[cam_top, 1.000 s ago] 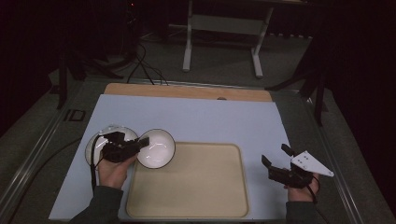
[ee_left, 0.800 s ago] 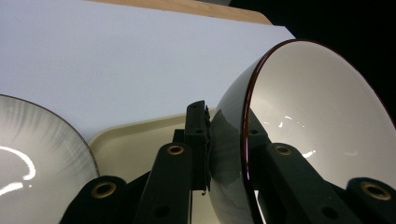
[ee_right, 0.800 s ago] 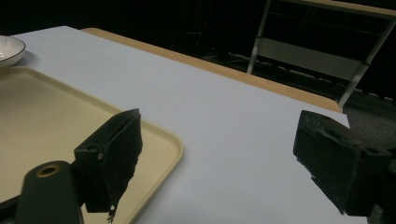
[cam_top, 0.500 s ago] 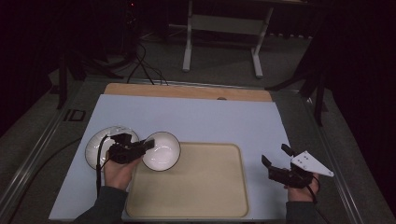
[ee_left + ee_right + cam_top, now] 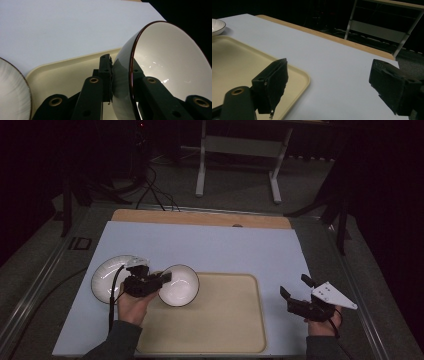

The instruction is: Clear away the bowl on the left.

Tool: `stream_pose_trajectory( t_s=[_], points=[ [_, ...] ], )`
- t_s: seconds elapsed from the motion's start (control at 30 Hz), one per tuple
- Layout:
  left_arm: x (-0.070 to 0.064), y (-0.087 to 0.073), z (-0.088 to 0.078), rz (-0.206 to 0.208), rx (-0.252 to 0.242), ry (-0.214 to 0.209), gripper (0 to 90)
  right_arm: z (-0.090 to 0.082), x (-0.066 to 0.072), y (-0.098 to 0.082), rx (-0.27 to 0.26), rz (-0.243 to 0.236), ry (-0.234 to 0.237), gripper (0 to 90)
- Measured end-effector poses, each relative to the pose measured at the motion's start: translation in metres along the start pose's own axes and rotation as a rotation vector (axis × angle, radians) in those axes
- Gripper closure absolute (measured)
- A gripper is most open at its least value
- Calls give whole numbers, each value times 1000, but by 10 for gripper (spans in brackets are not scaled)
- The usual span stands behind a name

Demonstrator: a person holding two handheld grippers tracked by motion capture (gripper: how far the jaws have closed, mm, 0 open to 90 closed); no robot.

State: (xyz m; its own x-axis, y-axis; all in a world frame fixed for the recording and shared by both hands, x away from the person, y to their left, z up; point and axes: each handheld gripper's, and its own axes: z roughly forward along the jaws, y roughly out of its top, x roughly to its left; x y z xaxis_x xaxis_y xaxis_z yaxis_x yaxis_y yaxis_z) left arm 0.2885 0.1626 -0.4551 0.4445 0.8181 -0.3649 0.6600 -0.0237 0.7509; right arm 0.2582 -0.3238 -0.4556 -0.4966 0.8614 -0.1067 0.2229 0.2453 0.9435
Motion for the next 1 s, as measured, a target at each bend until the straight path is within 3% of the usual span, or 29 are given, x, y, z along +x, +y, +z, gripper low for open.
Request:
stream_pose_trajectory(
  t_s=[1.0],
  points=[
    [-22,-10,29,43,67,-14,795,0,0,0,1,-2,2,151]
  ],
)
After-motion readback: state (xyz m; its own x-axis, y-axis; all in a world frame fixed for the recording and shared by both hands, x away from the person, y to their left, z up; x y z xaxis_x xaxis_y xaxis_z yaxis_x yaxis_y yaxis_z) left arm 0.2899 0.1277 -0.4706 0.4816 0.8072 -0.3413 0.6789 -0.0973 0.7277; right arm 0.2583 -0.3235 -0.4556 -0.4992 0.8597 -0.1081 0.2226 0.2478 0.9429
